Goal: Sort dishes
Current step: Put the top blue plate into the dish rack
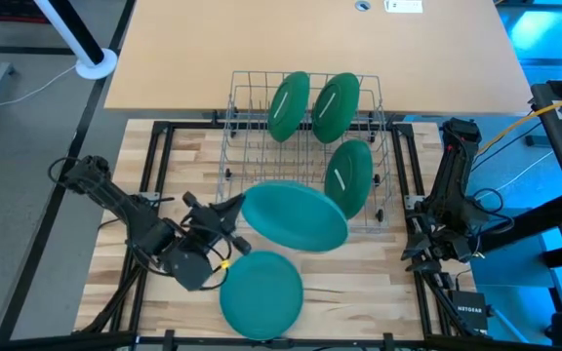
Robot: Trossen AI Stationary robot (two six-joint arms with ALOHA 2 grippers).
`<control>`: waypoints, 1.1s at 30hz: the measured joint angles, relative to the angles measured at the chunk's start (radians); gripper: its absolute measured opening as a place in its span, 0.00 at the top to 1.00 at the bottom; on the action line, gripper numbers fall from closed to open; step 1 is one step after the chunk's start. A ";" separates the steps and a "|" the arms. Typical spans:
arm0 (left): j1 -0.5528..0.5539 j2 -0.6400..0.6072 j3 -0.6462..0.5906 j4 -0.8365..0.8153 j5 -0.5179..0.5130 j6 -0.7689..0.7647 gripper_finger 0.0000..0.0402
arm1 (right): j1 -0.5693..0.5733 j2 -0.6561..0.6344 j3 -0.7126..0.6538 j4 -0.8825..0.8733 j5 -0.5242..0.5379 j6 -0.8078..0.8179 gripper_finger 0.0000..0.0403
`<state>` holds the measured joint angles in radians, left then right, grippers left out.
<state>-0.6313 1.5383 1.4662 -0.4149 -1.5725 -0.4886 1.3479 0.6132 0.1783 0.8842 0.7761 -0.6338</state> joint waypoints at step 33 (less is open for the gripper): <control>-0.023 0.399 0.337 0.921 0.001 0.983 1.00 | 0.000 0.000 0.000 -0.022 0.001 0.000 0.70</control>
<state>-0.6540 1.9373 1.8028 0.5065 -1.5710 0.4942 1.3479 0.6132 0.1780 0.8619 0.7773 -0.6334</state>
